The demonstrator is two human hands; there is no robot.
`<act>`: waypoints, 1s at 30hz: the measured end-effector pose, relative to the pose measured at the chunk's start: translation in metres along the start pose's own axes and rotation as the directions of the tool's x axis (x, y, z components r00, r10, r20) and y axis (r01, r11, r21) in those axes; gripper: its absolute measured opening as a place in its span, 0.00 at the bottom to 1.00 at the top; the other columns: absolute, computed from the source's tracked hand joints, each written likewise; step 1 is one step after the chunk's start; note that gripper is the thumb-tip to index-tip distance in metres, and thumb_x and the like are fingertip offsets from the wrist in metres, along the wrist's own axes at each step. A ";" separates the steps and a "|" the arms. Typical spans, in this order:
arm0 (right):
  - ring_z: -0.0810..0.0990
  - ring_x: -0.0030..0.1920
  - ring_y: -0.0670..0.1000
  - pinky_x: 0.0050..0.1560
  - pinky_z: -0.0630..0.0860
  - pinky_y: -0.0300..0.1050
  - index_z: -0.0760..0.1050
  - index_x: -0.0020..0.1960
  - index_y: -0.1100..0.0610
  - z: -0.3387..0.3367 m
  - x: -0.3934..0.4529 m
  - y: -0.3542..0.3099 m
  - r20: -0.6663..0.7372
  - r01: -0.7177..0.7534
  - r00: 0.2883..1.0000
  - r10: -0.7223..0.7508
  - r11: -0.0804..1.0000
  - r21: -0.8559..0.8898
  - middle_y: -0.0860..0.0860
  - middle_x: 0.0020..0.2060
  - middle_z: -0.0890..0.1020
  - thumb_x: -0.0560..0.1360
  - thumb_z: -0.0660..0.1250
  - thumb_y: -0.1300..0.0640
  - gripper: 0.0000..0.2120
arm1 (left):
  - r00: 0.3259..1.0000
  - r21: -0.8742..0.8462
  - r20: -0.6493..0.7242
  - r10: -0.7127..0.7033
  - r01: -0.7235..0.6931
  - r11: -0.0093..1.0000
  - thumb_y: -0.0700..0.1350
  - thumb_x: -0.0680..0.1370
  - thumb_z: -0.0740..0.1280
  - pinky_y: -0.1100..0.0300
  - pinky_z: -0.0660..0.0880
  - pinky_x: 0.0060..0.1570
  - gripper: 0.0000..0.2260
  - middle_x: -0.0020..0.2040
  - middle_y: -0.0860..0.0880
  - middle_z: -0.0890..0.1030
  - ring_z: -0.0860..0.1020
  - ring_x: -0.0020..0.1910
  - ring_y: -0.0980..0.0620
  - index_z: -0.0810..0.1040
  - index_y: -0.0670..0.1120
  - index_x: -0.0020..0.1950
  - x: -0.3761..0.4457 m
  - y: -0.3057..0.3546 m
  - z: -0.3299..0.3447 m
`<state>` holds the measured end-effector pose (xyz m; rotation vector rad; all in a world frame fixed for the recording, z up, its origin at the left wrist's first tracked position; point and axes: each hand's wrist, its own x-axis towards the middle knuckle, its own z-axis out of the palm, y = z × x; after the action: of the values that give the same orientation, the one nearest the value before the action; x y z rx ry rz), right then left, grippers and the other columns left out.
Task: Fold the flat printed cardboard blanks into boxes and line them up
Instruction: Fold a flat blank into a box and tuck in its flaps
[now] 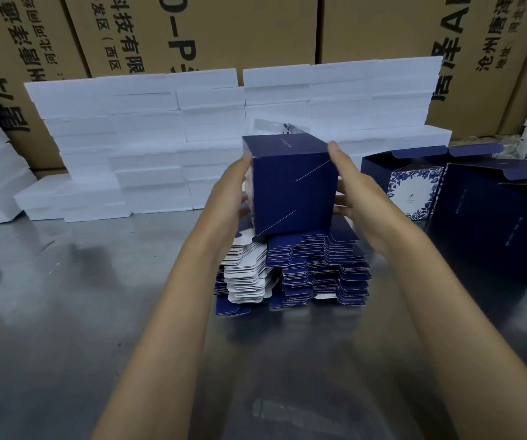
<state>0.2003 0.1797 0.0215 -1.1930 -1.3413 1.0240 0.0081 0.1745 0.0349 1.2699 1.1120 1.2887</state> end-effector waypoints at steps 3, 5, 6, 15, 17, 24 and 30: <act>0.85 0.55 0.45 0.61 0.78 0.48 0.79 0.60 0.38 -0.003 -0.006 -0.003 0.020 0.039 0.999 -0.041 0.994 0.099 0.41 0.53 0.86 0.73 0.60 0.26 0.25 | 0.996 0.023 0.064 0.068 -0.070 0.997 0.65 0.79 0.63 0.65 0.75 0.41 0.20 0.51 0.68 0.78 0.79 0.54 0.61 0.74 0.63 0.69 -0.006 0.001 0.001; 0.86 0.52 0.46 0.58 0.81 0.48 0.82 0.54 0.41 -0.005 -0.013 -0.007 0.015 0.051 0.998 -0.053 0.987 0.153 0.42 0.49 0.87 0.78 0.62 0.32 0.17 | 0.997 0.019 0.046 0.060 -0.061 0.998 0.71 0.69 0.70 0.61 0.72 0.54 0.43 0.63 0.60 0.70 0.73 0.59 0.57 0.56 0.61 0.79 -0.006 -0.002 -0.002; 0.85 0.49 0.47 0.57 0.82 0.48 0.83 0.51 0.44 -0.006 -0.016 -0.008 0.002 0.049 0.999 -0.050 0.983 0.179 0.43 0.45 0.86 0.79 0.63 0.36 0.16 | 0.997 0.026 0.023 0.071 -0.072 0.997 0.72 0.65 0.72 0.57 0.71 0.62 0.50 0.66 0.58 0.68 0.72 0.62 0.56 0.53 0.62 0.80 -0.005 -0.003 -0.005; 0.74 0.47 0.54 0.53 0.77 0.50 0.70 0.46 0.58 -0.010 -0.060 -0.007 -0.072 0.021 0.997 0.001 0.950 0.311 0.53 0.40 0.75 0.80 0.57 0.57 0.07 | 0.985 -0.151 -0.131 0.109 -0.128 0.980 0.64 0.77 0.64 0.43 0.77 0.61 0.28 0.63 0.53 0.81 0.80 0.60 0.52 0.70 0.53 0.73 -0.037 0.010 -0.011; 0.76 0.46 0.53 0.48 0.78 0.46 0.76 0.52 0.60 -0.008 -0.073 -0.004 -0.116 0.022 0.993 0.009 0.963 0.269 0.54 0.44 0.80 0.81 0.56 0.59 0.11 | 0.967 -0.126 -0.190 0.173 -0.199 0.972 0.58 0.81 0.61 0.50 0.79 0.55 0.21 0.61 0.53 0.81 0.80 0.56 0.55 0.69 0.53 0.73 -0.056 0.005 -0.007; 0.80 0.60 0.48 0.66 0.75 0.51 0.76 0.59 0.41 -0.009 -0.122 0.009 -0.195 0.063 0.976 -0.098 0.982 -0.178 0.42 0.56 0.84 0.83 0.54 0.60 0.18 | 0.886 0.086 -0.111 0.449 -0.442 0.893 0.51 0.78 0.65 0.66 0.77 0.47 0.18 0.64 0.54 0.76 0.78 0.57 0.59 0.69 0.68 0.65 -0.150 -0.016 -0.001; 0.82 0.60 0.59 0.66 0.75 0.61 0.79 0.64 0.57 -0.010 -0.154 0.014 -0.108 0.013 0.993 -0.044 0.962 -0.274 0.54 0.55 0.86 0.81 0.56 0.71 0.19 | 0.852 0.190 -0.071 0.518 -0.499 0.846 0.48 0.77 0.68 0.64 0.76 0.51 0.23 0.63 0.57 0.73 0.76 0.56 0.61 0.71 0.64 0.70 -0.196 -0.039 0.003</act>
<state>0.2091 0.0296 -0.0143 -1.4101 -1.4371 0.7543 0.0084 -0.0163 -0.0248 1.7110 1.0121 1.7119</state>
